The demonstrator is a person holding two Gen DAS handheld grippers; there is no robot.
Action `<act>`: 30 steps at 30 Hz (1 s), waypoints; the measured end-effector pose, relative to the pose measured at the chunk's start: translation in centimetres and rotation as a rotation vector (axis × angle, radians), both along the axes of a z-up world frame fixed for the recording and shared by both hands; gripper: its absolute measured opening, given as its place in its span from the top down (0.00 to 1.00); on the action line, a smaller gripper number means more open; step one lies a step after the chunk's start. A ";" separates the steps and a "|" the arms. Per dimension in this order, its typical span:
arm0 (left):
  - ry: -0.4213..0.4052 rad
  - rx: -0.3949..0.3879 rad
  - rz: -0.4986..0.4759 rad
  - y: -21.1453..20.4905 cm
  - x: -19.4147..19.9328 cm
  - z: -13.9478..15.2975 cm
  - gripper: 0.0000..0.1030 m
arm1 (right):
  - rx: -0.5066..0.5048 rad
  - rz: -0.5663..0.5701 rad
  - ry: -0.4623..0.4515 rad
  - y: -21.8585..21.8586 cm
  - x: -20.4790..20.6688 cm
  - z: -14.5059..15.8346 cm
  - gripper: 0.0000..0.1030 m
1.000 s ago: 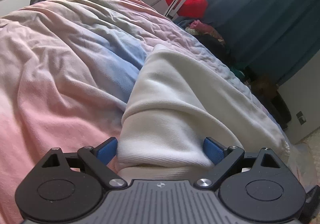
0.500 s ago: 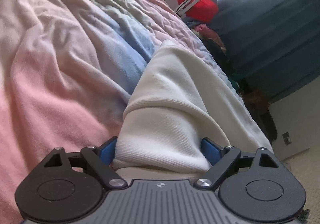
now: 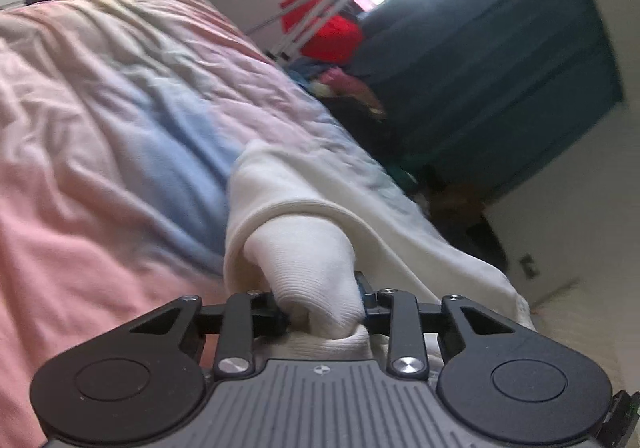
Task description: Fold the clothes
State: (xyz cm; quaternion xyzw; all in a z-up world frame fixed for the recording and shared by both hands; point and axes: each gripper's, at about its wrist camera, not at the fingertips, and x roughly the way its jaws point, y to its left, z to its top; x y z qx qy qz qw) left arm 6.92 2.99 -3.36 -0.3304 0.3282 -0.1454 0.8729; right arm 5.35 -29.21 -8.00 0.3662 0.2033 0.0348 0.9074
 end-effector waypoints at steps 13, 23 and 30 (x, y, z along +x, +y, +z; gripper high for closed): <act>-0.069 0.036 -0.248 -21.6 9.2 6.4 0.71 | -0.048 -0.265 -0.036 -17.7 1.2 7.3 0.68; -0.065 0.050 -0.369 -37.4 22.1 3.1 0.71 | 0.007 -0.448 -0.001 -29.5 8.4 3.3 0.68; -0.127 0.077 -0.444 -38.5 24.3 -1.5 0.70 | 0.016 -0.491 -0.039 -30.1 8.5 -3.0 0.68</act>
